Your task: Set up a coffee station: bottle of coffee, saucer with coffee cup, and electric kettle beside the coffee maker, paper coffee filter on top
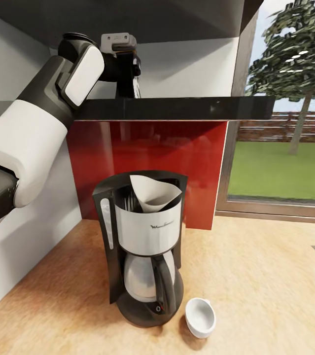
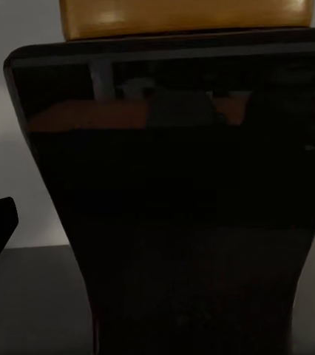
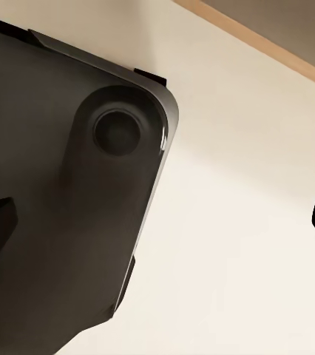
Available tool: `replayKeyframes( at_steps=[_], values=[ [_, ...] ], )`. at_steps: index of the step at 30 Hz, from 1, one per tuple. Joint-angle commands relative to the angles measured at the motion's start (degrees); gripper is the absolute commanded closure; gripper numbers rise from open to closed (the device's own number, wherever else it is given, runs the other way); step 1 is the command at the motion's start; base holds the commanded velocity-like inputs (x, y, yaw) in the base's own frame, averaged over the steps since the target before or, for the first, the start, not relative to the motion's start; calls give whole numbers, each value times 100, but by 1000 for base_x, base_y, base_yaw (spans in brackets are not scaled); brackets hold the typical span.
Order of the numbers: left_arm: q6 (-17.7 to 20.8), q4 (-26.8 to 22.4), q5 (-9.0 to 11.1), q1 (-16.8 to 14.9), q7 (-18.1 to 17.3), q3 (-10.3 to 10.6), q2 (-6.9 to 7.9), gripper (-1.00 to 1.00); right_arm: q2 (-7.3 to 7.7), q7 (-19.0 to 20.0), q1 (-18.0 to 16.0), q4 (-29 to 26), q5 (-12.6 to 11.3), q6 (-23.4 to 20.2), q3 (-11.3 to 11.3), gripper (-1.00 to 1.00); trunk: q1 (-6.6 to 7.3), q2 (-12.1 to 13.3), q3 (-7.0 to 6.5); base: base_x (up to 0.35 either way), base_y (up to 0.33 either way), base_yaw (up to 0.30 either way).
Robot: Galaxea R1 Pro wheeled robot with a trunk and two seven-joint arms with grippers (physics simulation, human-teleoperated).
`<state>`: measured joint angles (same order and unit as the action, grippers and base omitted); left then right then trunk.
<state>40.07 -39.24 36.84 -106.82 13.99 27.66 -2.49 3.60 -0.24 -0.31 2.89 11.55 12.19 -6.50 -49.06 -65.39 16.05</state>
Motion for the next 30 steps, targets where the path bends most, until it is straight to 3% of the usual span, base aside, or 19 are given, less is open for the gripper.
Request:
replayKeyframes(
  at_steps=[1, 21, 22, 30],
  values=[
    [9, -4, 61, -6, 52, 20, 3, -100, 1, -3, -4, 9, -4, 29, -44, -100, -1, -4, 6, 10, 2, 0],
    [9, -4, 61, -6, 52, 20, 3, -100, 1, -3, -4, 9, -4, 29, -44, -100, -1, -4, 6, 1, 0, 0],
    [9, -4, 61, -6, 52, 20, 3, 100, 1, -3, -4, 9, -4, 29, -44, -100, -1, -4, 6, 0, 0, 0],
    [9, -6, 61, -6, 50, 12, 3, 100, 1, -3, -4, 9, -4, 29, -44, -100, -1, -4, 6, 0, 0, 0]
  ],
)
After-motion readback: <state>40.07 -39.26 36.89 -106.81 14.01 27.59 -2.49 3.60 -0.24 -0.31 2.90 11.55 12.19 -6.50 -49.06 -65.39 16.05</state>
